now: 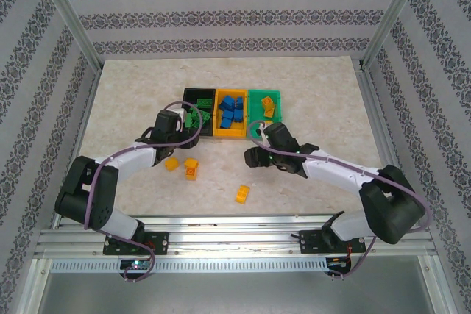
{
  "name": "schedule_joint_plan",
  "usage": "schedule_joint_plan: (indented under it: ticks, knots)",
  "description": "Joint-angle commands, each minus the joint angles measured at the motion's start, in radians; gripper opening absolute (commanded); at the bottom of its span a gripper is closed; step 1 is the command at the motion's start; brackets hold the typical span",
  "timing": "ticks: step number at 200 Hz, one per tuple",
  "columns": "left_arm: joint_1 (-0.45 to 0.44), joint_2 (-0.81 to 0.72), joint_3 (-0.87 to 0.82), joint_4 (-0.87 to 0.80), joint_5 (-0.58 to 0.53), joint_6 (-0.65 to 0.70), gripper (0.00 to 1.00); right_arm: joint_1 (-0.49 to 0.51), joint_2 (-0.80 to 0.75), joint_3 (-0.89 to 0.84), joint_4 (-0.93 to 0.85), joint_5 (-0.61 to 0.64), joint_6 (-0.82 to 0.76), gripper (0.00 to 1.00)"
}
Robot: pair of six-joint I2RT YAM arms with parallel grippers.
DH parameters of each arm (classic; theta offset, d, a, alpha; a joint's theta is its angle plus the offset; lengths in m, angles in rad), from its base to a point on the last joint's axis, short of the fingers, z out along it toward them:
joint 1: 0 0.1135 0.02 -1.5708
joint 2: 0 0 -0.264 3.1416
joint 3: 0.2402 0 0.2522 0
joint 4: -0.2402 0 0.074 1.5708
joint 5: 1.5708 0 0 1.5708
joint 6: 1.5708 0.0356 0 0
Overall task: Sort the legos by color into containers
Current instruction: Pick up the lego from the bottom-center of the table.
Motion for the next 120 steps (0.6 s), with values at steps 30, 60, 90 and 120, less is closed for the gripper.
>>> schedule_joint_plan:
  ticks: [30,60,90,120]
  knots:
    - [0.018,-0.045,-0.057,0.117,0.044,0.009,0.61,0.103,-0.044,-0.037,-0.128,0.023,0.155,0.67]
    - [0.019,-0.075,-0.114,0.18,0.027,-0.003,0.61,0.177,-0.018,-0.027,-0.169,0.03,0.23,0.67]
    - [0.025,-0.098,-0.132,0.198,0.055,-0.025,0.61,0.258,0.014,0.008,-0.236,0.063,0.297,0.67]
    - [0.025,-0.112,-0.141,0.202,0.092,-0.041,0.61,0.327,0.034,0.017,-0.239,0.091,0.378,0.67]
